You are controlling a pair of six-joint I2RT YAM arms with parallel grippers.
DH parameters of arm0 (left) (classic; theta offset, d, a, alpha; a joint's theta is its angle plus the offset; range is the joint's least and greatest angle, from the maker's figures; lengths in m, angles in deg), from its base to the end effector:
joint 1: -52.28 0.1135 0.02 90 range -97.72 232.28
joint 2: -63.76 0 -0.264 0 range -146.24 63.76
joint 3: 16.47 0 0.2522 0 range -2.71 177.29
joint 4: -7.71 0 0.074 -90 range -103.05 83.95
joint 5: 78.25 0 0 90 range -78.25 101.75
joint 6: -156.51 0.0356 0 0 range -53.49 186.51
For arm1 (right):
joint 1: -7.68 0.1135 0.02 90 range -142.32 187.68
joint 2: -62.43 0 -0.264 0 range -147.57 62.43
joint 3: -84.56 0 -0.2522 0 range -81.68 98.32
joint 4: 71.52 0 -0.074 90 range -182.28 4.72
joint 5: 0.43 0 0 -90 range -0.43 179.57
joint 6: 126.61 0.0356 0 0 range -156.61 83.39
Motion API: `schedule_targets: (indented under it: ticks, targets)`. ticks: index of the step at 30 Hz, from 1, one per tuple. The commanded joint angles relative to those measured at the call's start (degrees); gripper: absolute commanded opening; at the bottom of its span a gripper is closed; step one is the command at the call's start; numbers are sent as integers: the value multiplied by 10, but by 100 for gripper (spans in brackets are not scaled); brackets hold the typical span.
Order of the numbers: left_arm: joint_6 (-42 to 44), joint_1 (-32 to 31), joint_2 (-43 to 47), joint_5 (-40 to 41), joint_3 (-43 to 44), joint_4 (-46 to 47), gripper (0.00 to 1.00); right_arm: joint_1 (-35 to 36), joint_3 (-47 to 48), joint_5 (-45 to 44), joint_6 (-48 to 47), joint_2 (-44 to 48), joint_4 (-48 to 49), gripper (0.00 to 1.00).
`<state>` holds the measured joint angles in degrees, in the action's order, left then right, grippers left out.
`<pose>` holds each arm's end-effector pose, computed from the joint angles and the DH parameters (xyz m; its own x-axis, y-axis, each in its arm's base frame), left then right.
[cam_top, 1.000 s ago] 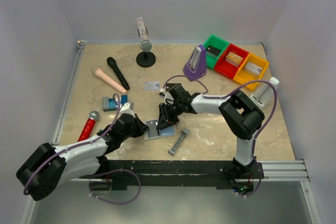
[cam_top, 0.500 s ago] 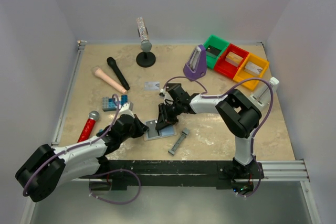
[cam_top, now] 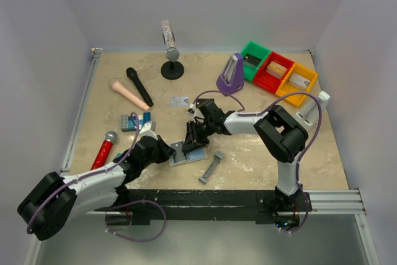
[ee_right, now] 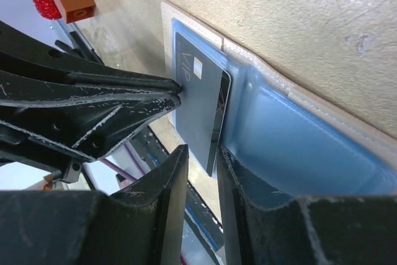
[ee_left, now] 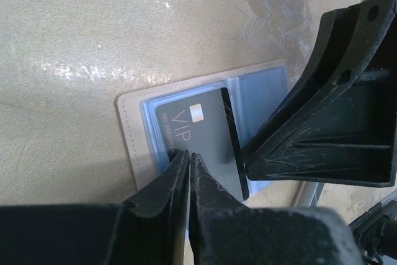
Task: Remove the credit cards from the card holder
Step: Remove the credit card from the card holder.
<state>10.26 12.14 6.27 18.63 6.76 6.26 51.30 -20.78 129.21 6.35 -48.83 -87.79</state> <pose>0.1368 -0.1098 0.1303 -0.7182 -0.4741 -0.5092 -0.0567 0.7694 -0.6363 0.2590 0.2782 0.1283 -0.9744 -0.2036 -0.0951 -0.1995 0.5884 0.7836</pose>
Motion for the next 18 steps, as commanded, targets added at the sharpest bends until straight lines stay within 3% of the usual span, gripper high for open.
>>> schedule_targets:
  ticks: [1, 5, 11, 18]
  targets:
    - [-4, 1, 5, -2, -20, -26, 15, 4, 0, 22, 22, -1, 54, 31]
    - [-4, 0, 24, -4, -22, -36, 23, 3, 0, 18, 23, -3, 51, 31]
    - [-10, 0, 57, -3, -24, -51, 24, 4, 3, 11, 13, -5, 36, 31]
    - [-13, 1, 87, 0, -24, -65, 24, 4, -3, -10, 4, 22, 28, 39]
